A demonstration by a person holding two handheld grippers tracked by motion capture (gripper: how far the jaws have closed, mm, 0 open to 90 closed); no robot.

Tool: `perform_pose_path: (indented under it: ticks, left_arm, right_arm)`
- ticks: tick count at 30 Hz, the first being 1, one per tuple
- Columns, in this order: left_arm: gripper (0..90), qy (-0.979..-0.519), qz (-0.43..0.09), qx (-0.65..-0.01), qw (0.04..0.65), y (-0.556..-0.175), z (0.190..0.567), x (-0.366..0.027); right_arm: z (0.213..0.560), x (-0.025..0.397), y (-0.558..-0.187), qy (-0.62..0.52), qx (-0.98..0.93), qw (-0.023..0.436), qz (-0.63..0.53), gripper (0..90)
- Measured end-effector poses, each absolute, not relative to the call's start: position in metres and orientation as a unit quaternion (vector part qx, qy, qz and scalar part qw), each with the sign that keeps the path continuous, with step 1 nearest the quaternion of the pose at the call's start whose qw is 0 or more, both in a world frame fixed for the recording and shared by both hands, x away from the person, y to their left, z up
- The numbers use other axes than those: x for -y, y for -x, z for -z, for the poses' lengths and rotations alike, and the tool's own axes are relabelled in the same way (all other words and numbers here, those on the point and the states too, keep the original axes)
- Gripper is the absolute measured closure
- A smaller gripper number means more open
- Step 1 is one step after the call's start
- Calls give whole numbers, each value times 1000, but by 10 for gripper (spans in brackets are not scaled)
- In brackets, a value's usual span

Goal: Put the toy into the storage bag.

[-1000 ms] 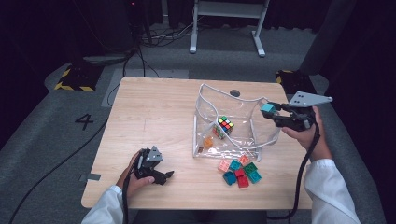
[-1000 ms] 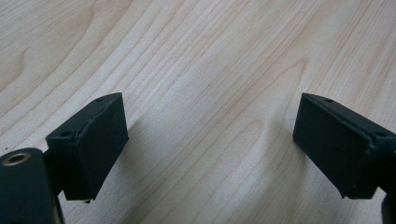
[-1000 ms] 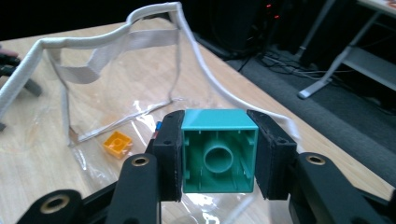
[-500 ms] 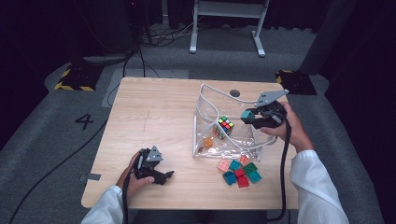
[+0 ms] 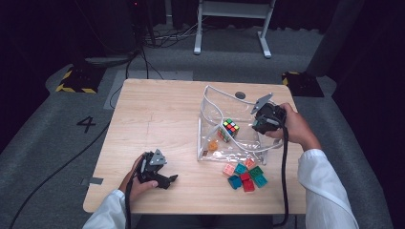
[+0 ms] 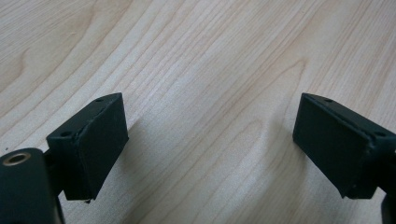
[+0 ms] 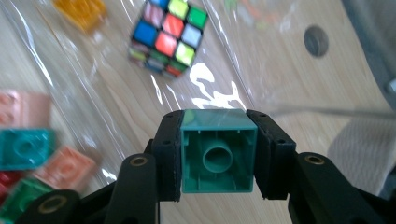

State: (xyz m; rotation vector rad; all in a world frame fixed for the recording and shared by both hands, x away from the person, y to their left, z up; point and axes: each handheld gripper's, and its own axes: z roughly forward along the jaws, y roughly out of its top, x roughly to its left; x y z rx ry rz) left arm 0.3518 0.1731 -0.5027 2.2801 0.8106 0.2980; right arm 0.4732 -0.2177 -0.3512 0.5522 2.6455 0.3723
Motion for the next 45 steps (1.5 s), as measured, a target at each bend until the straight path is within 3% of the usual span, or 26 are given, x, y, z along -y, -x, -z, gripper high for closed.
perform_pose_path:
  ticks: [13,29,45]
  left_arm:
    - [104,-877,-114,-313,345,-352,503,-173]
    - [104,-877,-114,-313,345,-352,503,-173]
    - [103,-878,-109,-312,346,-352,503,-173]
  right_arm:
    - [352,242,-472,-205,-949,224,-80,587]
    - [333,267,-448,-235,-911,204,-272,492]
    - [318,304,-401,-266,-845,246,-394,372]
